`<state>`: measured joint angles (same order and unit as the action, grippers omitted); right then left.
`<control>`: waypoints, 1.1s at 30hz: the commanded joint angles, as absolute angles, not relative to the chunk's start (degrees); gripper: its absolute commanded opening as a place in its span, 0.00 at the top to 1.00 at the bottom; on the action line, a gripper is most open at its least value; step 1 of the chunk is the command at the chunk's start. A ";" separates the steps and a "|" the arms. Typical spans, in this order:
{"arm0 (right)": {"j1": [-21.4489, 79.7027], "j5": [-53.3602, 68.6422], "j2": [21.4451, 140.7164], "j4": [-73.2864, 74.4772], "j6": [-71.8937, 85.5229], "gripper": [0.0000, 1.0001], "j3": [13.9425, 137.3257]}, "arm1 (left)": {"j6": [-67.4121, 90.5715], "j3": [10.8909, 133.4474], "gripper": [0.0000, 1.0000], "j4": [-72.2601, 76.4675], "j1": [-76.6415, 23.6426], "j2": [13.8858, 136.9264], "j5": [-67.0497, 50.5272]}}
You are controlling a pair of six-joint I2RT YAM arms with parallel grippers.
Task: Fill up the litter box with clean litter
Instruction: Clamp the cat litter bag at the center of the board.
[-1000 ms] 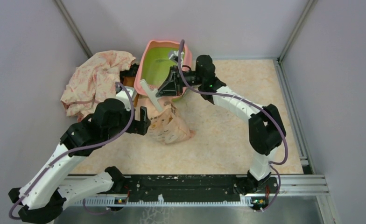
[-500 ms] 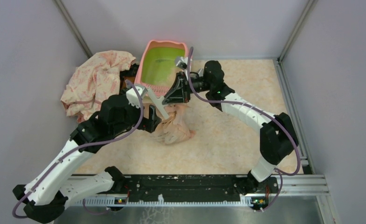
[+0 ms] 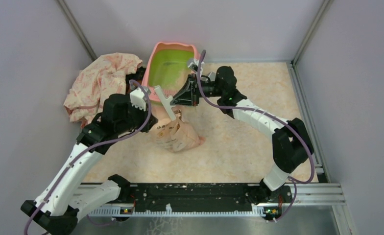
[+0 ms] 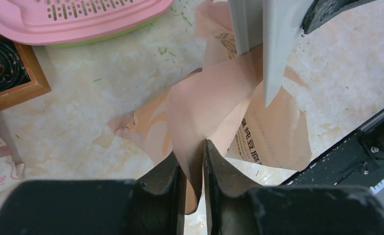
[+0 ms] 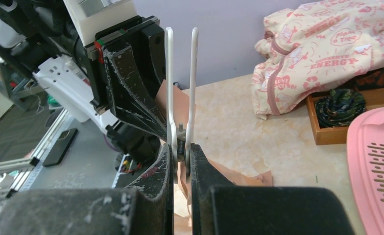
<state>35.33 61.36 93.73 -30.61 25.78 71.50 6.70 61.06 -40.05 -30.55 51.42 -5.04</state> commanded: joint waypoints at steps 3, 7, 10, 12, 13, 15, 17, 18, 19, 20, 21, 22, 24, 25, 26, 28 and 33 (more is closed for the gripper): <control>35.33 52.16 89.16 -35.94 26.22 1.00 70.39 | 6.62 65.46 0.81 -40.01 -25.75 53.80 -7.67; 35.33 51.92 89.52 -35.47 27.05 1.00 72.05 | 6.59 66.20 0.82 -39.87 -21.25 54.72 -9.67; 35.40 51.99 89.65 -35.29 27.54 1.00 72.55 | 6.53 66.60 0.83 -38.66 -17.37 55.05 -13.68; 35.50 51.88 89.68 -35.20 27.74 1.00 72.78 | 6.47 67.14 0.84 -37.82 -15.03 55.42 -16.99; 35.51 51.65 89.74 -35.30 28.03 1.00 73.10 | 6.42 67.55 0.84 -37.53 -14.07 55.72 -18.33; 35.50 50.62 89.82 -34.75 28.25 1.00 73.76 | 6.45 68.37 0.85 -36.89 -12.28 56.66 -21.38; 35.28 47.46 89.45 -32.99 27.33 1.00 74.59 | 6.95 68.49 0.86 -35.95 -10.57 57.37 -25.14; 35.14 45.01 89.18 -31.88 26.97 1.00 74.94 | 7.27 68.32 0.86 -35.30 -9.90 57.60 -27.17; 34.88 42.44 89.06 -30.83 26.70 1.00 75.34 | 7.56 67.92 0.86 -34.50 -9.37 57.71 -28.86; 34.63 41.33 89.04 -30.41 26.70 1.00 75.67 | 7.82 67.21 0.86 -33.79 -8.97 57.81 -30.35; 34.37 39.82 89.01 -29.55 26.79 1.00 76.21 | 7.94 66.70 0.84 -33.11 -8.84 57.75 -32.33; 34.10 38.53 88.91 -28.87 26.66 1.00 76.60 | 8.10 66.17 0.80 -32.37 -8.80 57.65 -33.91; 33.35 36.53 88.30 -29.05 26.86 1.00 76.43 | 8.26 65.67 0.65 -31.74 -8.79 57.28 -36.53; 32.94 35.66 87.90 -28.95 27.11 1.00 76.35 | 8.34 65.47 0.57 -31.25 -8.79 56.89 -37.58; 32.21 35.80 87.39 -29.20 27.94 1.00 76.40 | 8.39 65.25 0.49 -31.03 -8.79 56.48 -38.57; 31.32 36.51 86.20 -29.93 29.27 1.00 76.26 | 8.75 64.95 0.38 -30.94 -8.79 55.70 -39.80; 31.20 42.29 83.22 -28.21 30.74 1.00 76.14 | 10.22 64.16 0.32 -31.42 -8.88 54.11 -43.55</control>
